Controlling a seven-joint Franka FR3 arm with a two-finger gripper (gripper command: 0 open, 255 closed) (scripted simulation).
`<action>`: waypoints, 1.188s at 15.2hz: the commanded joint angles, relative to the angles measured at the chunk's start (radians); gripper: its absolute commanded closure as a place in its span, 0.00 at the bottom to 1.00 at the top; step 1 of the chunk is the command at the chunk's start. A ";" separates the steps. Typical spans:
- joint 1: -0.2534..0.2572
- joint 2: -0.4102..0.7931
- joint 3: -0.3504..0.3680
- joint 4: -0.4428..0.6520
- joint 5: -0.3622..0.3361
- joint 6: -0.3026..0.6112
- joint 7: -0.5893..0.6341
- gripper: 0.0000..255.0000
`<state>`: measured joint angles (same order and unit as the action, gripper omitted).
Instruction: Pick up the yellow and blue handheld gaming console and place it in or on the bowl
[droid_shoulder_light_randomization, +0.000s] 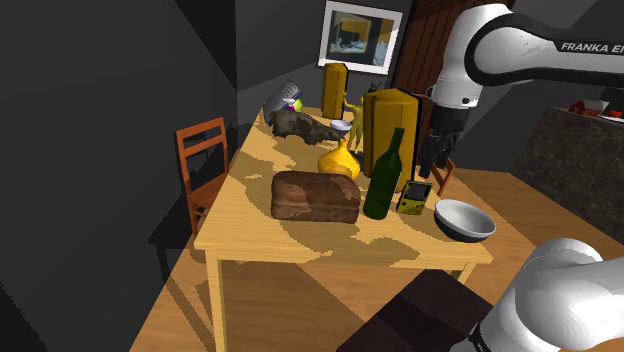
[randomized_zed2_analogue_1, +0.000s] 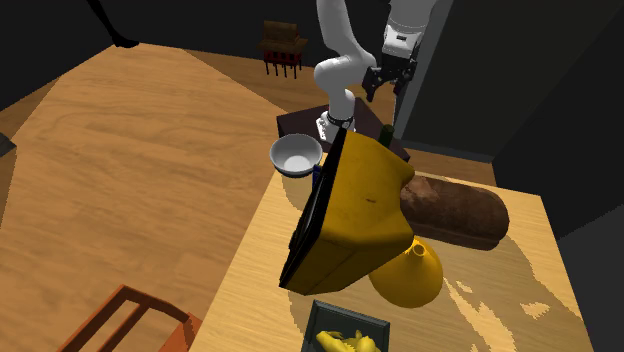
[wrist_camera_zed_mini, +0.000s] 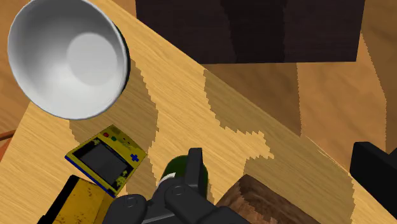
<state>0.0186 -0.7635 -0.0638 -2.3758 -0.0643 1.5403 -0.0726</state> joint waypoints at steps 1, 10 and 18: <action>0.000 0.000 0.000 0.000 0.000 0.000 0.000 0.00; -0.037 0.042 -0.204 -0.100 -0.167 0.209 -0.291 0.00; -0.039 0.205 -0.405 -0.079 -0.258 0.431 -0.547 0.00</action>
<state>-0.0215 -0.5775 -0.4449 -2.4639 -0.3142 1.9480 -0.5845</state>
